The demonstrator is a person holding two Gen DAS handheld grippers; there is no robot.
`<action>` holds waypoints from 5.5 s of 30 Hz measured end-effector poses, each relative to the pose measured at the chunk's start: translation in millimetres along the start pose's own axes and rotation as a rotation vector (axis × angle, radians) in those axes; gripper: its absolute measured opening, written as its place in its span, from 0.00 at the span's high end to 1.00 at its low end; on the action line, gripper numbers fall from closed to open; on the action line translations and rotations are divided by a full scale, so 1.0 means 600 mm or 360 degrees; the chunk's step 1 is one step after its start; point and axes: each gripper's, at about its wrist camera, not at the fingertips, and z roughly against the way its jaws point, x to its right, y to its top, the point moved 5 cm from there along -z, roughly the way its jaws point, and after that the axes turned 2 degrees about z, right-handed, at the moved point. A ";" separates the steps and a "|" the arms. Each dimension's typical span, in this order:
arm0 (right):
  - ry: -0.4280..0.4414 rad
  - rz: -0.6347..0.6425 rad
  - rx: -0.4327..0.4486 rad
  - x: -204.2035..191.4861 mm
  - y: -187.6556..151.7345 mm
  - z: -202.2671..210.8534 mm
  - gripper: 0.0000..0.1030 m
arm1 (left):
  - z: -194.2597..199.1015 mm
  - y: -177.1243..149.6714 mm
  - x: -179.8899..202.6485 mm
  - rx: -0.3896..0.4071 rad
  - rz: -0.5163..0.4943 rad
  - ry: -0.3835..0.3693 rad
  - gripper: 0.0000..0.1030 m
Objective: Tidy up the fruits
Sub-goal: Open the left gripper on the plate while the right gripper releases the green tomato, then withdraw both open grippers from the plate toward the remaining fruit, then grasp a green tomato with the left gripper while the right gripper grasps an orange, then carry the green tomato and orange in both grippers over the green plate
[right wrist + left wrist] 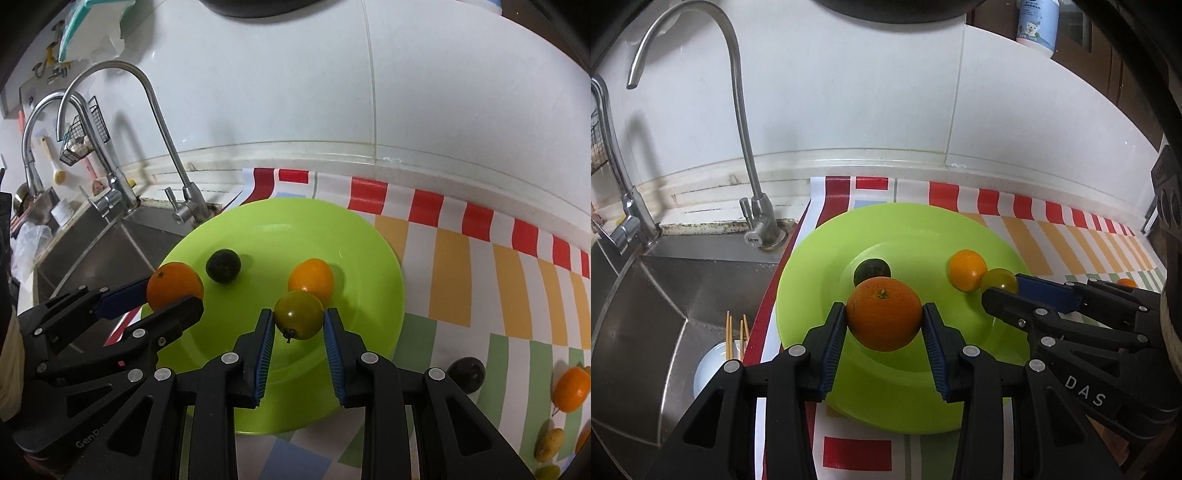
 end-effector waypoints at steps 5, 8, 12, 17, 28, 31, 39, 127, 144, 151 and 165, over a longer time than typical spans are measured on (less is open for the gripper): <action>-0.0001 -0.0024 0.0022 0.003 0.001 0.011 0.71 | 0.011 0.000 0.000 -0.0011 0.0006 -0.0004 0.59; -0.0002 -0.0026 0.0045 0.004 0.005 0.024 0.64 | 0.026 0.003 0.002 0.0034 -0.0009 0.0028 0.45; -0.0016 -0.0023 0.0085 0.006 0.007 0.046 0.61 | 0.053 0.014 0.004 0.0122 -0.0018 0.0038 0.44; -0.0037 -0.0032 0.0144 0.009 0.008 0.087 0.61 | 0.089 0.020 0.006 0.0188 0.0004 0.0068 0.40; -0.0103 -0.0045 0.0280 0.013 0.002 0.186 0.43 | 0.176 0.012 0.027 0.0306 -0.0003 0.0123 0.21; -0.0124 -0.0051 0.0314 0.017 -0.006 0.212 0.43 | 0.197 0.006 0.036 0.0340 -0.0013 0.0142 0.15; -0.0192 -0.0071 0.0375 0.031 -0.035 0.275 0.34 | 0.247 -0.016 0.062 0.0421 -0.0011 0.0153 0.01; -0.0361 0.0077 -0.0059 0.404 -0.230 0.229 0.55 | 0.000 -0.140 0.511 -0.0132 -0.0476 -0.0424 0.62; -0.0357 -0.0022 -0.0025 0.402 -0.237 0.254 0.64 | 0.017 -0.141 0.515 -0.0131 -0.0480 -0.0485 0.73; -0.0363 -0.0018 0.0038 0.370 -0.226 0.288 0.64 | 0.065 -0.132 0.485 -0.0055 -0.0427 -0.0475 0.73; -0.0323 0.0051 0.0162 0.262 -0.193 0.341 0.64 | 0.163 -0.108 0.402 0.0128 -0.0356 -0.0434 0.73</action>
